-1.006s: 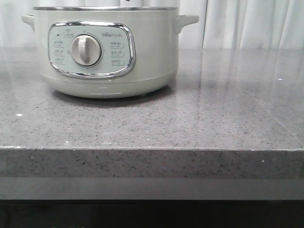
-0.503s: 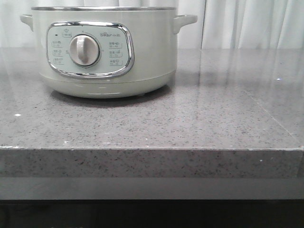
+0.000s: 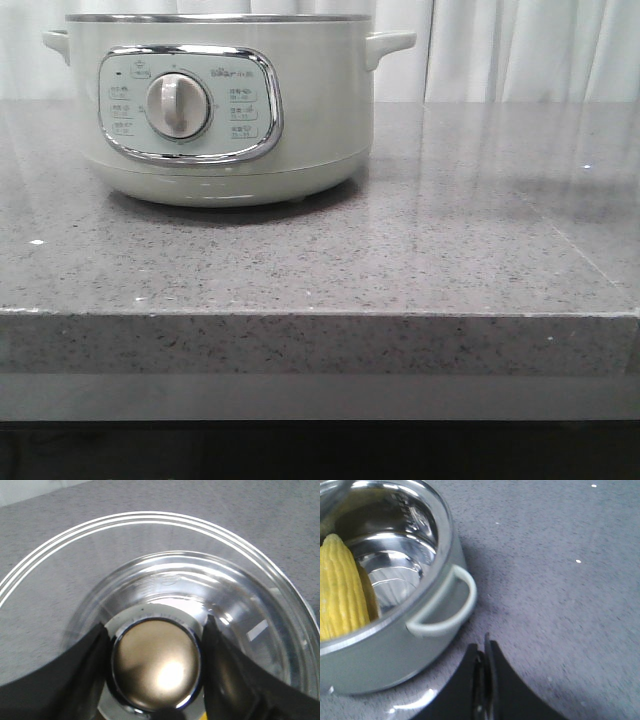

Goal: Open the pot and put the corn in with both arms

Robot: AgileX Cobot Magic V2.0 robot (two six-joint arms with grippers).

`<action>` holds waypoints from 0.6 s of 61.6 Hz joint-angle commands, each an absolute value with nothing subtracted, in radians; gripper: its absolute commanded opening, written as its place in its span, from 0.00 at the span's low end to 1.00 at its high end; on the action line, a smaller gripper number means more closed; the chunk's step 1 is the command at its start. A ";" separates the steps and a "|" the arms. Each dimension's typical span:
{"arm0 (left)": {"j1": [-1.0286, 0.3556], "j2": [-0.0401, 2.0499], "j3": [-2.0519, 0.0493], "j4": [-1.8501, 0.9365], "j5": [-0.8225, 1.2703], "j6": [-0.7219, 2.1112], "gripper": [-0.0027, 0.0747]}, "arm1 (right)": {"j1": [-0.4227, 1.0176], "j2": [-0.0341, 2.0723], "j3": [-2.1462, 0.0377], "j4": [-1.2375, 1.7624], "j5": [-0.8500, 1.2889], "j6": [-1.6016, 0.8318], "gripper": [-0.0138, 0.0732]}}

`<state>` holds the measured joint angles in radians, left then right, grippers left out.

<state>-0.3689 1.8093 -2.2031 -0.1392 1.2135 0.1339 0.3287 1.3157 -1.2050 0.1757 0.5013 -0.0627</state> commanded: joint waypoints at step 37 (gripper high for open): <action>-0.432 1.845 -2.245 -0.175 1.049 0.101 0.34 | 0.316 0.850 -0.825 0.168 0.279 -0.068 0.02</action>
